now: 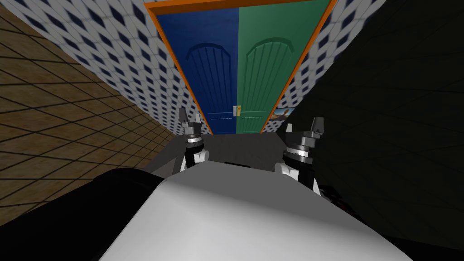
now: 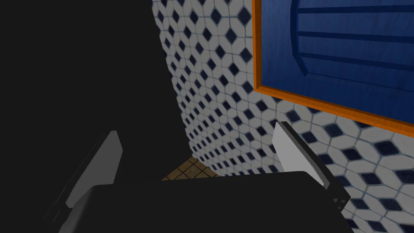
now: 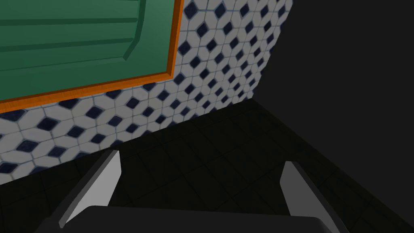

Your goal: Pull the door open

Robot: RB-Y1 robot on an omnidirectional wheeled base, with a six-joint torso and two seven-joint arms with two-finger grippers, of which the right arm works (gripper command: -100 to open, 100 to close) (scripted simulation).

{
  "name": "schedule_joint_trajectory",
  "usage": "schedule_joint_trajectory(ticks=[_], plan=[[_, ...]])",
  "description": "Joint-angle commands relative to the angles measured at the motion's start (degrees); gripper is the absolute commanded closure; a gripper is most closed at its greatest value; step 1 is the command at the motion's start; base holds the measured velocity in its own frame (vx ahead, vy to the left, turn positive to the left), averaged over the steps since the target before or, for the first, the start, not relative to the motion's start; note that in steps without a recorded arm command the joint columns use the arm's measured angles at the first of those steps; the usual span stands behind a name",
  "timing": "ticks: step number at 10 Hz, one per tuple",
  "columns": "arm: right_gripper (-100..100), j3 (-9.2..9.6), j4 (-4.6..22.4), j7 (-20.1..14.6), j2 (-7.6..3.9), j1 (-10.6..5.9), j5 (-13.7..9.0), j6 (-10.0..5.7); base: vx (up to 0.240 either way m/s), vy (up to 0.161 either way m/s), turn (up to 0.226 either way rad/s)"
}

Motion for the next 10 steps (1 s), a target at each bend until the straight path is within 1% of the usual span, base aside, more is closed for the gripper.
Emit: schedule_joint_trajectory(ticks=[1, 2, 5, 7, 10], plan=[[-100, -0.11, 1.7, -0.6, -0.67, -0.59, 0.7, 0.17, 0.004, 0.062, 0.042], [-100, -0.13, 2.1, -0.7, -0.81, -0.72, 0.8, 0.20, 0.126, 0.039, 0.024], [-100, -0.35, 5.5, -1.9, -1.87, -1.95, 2.2, 0.54, 0.173, 0.023, 0.036], [-100, -0.52, 8.2, -2.9, -2.52, -2.90, 3.2, 0.80, 0.176, 0.053, 0.043], [-100, -0.66, 10.5, -3.7, -2.98, -3.70, 4.1, 1.02, 0.118, 0.038, 0.026]])
